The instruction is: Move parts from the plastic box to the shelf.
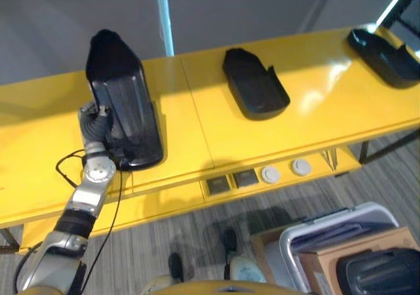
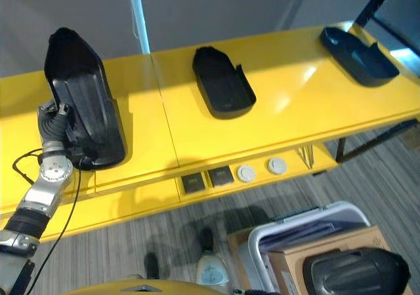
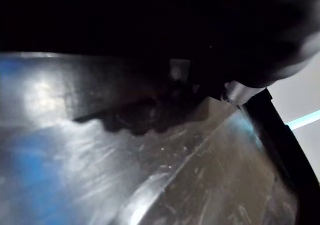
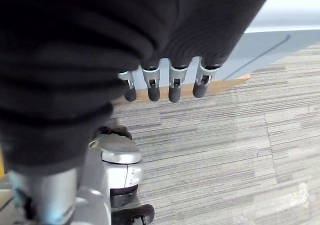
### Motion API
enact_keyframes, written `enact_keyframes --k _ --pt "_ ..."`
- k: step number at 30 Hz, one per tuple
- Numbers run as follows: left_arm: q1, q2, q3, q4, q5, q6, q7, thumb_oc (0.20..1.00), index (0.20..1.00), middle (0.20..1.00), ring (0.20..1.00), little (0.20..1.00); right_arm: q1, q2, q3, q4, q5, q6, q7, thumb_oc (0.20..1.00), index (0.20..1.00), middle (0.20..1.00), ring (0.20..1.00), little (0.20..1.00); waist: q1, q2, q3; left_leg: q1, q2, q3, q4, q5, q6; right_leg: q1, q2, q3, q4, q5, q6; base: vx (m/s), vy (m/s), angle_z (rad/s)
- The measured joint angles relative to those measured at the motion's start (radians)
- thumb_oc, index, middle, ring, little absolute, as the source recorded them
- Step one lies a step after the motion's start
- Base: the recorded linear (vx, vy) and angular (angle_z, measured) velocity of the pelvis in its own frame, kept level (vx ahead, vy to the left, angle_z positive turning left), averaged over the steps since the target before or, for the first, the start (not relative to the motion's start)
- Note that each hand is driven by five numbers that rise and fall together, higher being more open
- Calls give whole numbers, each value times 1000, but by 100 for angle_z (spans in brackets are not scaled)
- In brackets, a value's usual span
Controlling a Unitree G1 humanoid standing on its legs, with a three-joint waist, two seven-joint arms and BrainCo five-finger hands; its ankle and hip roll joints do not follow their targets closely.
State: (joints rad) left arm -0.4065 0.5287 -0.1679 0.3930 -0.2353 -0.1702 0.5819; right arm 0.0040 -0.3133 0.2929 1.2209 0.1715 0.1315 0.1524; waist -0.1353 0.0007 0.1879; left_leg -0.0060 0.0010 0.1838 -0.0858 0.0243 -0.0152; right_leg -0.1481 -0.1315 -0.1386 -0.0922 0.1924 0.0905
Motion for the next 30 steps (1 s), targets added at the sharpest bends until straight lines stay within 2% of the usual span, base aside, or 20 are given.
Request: enact_keyframes --k 7,13,18,22,26,30 --pt "-144 -2 -12 148 -50 10 21 200 200 200 200 200 -22 -15 21 -28 0 1 13 1000 1000 1000 1000 1000 -28 16 70 -29 2 14 0 11 -4 -35 4 23 0 1 5 -34 15 -8" --pt "-235 5 -9 170 -69 10 66 200 200 200 200 200 -47 -14 28 -30 24 -5 12 1000 1000 1000 1000 1000 -29 20 104 -50 10 16 0 19 -11 -64 14 36 0 11 8 -10 -4 -2" --pt "-258 36 -8 169 -66 25 65 200 200 200 200 200 -58 -18 41 -33 32 -19 12 1000 1000 1000 1000 1000 -31 24 126 -49 11 18 0 17 -13 -64 16 37 0 11 7 0 1 -1" --pt "-261 111 -11 169 -57 74 9 200 200 200 200 200 -70 -23 39 -35 37 -20 12 1000 1000 1000 1000 1000 -33 36 143 -47 11 24 0 16 -15 -64 15 40 0 10 5 23 60 -2" --pt "-256 171 -11 178 -54 144 -94 200 200 200 200 200 -71 -49 38 -56 37 -19 12 1000 1000 1000 1000 1000 -22 61 156 -43 11 26 -1 15 -15 -59 15 39 0 20 -10 33 26 0" --pt "-240 180 -13 209 -54 195 -189 200 200 200 200 200 -68 -52 39 -66 36 -13 10 1000 1000 1000 1000 1000 -21 62 155 -23 12 16 -1 14 -16 -32 14 31 0 20 -12 18 6 6"
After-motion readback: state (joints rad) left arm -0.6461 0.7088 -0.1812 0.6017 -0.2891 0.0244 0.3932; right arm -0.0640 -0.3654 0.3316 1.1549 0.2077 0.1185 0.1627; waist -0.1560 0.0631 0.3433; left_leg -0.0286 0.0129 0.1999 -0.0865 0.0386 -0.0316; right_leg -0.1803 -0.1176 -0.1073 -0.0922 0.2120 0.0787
